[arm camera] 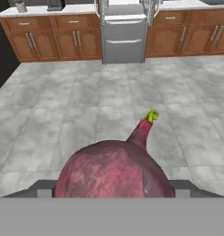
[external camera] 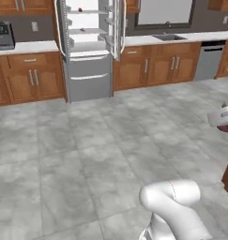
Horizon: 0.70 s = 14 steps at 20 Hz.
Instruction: Transport the fish and onion to the fridge. Place the fish on the rack containing meat and place the onion on the rack containing the vegetable, ensuring meats and vegetables are on different racks.
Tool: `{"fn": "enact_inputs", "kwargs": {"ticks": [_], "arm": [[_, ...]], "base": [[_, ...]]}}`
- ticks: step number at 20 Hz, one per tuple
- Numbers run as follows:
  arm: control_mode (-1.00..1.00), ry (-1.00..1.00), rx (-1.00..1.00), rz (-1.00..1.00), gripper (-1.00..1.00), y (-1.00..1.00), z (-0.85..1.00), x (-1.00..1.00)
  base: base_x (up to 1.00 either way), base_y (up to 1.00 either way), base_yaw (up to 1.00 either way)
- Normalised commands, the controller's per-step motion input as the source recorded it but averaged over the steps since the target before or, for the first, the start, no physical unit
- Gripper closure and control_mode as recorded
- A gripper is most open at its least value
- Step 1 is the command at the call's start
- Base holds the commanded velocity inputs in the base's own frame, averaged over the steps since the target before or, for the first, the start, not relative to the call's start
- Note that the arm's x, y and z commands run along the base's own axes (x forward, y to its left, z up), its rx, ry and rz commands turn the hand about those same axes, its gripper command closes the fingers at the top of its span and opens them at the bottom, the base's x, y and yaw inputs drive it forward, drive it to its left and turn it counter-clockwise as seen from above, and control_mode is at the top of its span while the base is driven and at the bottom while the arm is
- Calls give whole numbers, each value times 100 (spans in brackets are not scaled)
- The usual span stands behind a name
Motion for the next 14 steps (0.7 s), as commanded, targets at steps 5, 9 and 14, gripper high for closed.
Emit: {"fn": "enact_inputs", "kwargs": {"ticks": [5, 9, 14], "arm": [[100, 0, 0, 0, 100, 0, 0, 0], [100, 0, 0, 0, 100, 0, 0, 0], [100, 0, 0, 0, 100, 0, 0, 0]], "base": [[100, 29, -3], [100, 0, 0], [100, 0, 0]]}}
